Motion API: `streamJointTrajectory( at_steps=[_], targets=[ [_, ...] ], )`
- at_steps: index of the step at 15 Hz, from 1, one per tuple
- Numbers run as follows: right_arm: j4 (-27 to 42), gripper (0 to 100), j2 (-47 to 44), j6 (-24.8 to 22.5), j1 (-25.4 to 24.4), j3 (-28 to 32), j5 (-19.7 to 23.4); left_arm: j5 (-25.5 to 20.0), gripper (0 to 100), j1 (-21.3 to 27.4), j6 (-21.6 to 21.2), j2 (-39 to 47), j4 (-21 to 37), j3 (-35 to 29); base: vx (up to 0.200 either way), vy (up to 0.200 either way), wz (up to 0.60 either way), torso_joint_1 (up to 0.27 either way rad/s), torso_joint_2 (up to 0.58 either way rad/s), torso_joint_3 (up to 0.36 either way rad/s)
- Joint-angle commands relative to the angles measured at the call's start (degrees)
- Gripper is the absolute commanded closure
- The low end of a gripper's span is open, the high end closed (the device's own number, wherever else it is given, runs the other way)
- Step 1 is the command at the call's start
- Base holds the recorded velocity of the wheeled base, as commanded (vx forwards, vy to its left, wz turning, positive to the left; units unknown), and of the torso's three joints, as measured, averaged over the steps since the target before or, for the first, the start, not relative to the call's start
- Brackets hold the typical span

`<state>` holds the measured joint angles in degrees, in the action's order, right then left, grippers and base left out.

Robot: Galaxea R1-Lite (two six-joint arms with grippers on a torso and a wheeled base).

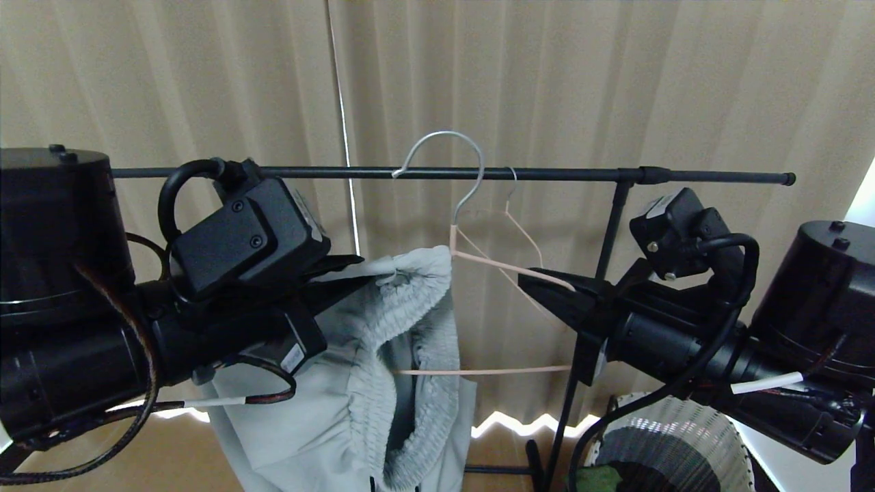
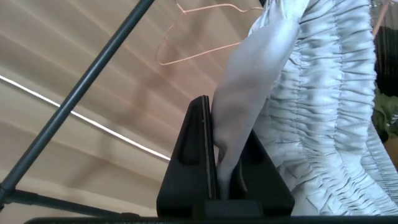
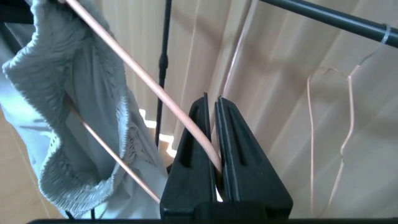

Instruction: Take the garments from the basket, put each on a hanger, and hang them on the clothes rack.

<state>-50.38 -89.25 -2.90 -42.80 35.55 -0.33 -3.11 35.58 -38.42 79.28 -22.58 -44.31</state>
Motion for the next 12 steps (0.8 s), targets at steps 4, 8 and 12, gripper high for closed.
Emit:
streamJointTrajectory(
  at_steps=[4,8,12],
  targets=[
    [-0.07,0,-0.23,0.0,0.0,0.22,-0.11,0.47,100,-0.16,0.37,-3.25,0.08,2.92,0.0,0.0,0.0,0.0,0.0,0.0],
    [-0.15,0,0.21,-1.23,0.53,-0.04,-0.46,2.32,100,-3.24,0.72,-3.16,0.16,3.53,0.0,0.0,0.0,0.0,0.0,0.0],
    [-0.24,0,0.39,-3.25,3.16,-0.39,-0.46,2.67,100,-7.11,2.3,-3.43,0.16,5.29,0.0,0.0,0.0,0.0,0.0,0.0]
  ],
)
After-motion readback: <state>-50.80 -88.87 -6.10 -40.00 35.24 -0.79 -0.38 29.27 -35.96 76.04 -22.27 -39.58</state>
